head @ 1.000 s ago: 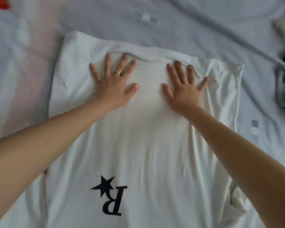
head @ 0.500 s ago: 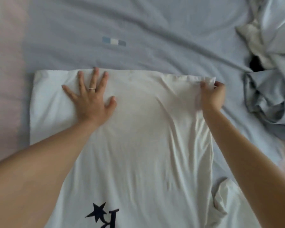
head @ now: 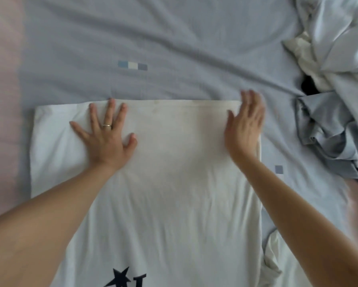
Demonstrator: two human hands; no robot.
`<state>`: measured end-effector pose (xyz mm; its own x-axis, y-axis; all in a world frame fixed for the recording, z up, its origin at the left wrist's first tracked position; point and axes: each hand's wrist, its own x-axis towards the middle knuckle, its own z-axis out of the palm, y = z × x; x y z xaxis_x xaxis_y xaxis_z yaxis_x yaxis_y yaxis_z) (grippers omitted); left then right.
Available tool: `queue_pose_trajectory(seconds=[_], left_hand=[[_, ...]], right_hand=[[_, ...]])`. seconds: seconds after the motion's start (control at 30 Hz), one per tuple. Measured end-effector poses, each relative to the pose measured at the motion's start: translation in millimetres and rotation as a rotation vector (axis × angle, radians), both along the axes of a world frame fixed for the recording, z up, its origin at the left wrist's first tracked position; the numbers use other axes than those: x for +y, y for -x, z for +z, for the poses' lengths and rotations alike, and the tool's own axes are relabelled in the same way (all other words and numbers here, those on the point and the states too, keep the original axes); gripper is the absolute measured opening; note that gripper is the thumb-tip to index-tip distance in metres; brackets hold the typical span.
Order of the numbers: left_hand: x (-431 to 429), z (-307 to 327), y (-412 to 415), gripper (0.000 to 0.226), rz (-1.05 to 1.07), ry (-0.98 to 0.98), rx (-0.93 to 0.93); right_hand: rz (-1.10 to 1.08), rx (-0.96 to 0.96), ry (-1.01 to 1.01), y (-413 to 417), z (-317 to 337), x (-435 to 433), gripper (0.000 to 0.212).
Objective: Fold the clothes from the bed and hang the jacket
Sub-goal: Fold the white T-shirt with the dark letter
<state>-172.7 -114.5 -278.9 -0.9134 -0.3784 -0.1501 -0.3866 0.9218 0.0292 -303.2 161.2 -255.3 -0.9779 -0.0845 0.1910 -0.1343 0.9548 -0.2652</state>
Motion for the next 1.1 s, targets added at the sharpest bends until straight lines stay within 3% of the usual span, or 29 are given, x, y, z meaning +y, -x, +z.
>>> queue_pose_trajectory(seconds=[0.1,0.17,0.23,0.37,0.43,0.53,0.63,0.7,0.8,0.97,1.1], left_hand=[[-0.7,-0.2,-0.4,0.079,-0.004,-0.003,0.007],[-0.5,-0.6,-0.3,0.079,-0.003,0.006,0.008],[-1.1,-1.3,0.4,0.079,-0.004,0.015,0.006],[-0.6,-0.4,-1.1,0.078,-0.012,0.007,0.012],[-0.7,-1.0,-1.0,0.078,-0.011,0.000,0.017],[0.4,0.1,-0.5,0.078,0.000,-0.011,0.022],[0.5,1.4,-0.1,0.078,0.000,-0.013,0.019],[-0.1,0.5,-0.1,0.079,-0.008,-0.009,0.019],[-2.0,-2.1,-1.6,0.078,-0.001,0.007,0.012],[-3.2,-5.2,-3.0,0.078,0.001,0.008,0.028],[-0.4,0.0,-4.2,0.068,-0.017,-0.094,0.027]], right_hand=[[0.767,-0.048,-0.123,-52.6,-8.6,-14.9,0.057],[0.944,-0.099,-0.281,-50.4,-18.2,2.4,0.060],[0.719,-0.120,-0.309,-21.7,-26.0,31.7,0.059],[0.021,-0.276,-0.236,34.9,-20.9,64.9,0.064],[-0.161,-0.276,-0.224,38.3,-13.7,46.3,0.063],[-0.036,-0.131,-0.172,5.9,-4.8,-9.6,0.061],[0.494,-0.194,-0.046,-65.2,-6.5,-77.2,0.058],[0.644,-0.256,-0.084,-82.6,-14.7,-89.1,0.058],[0.544,-0.222,-0.193,-40.9,-29.0,-65.5,0.057],[0.116,-0.255,-0.195,-8.9,-14.3,-50.3,0.067],[0.266,-0.300,0.064,-81.2,-7.4,-137.3,0.062]])
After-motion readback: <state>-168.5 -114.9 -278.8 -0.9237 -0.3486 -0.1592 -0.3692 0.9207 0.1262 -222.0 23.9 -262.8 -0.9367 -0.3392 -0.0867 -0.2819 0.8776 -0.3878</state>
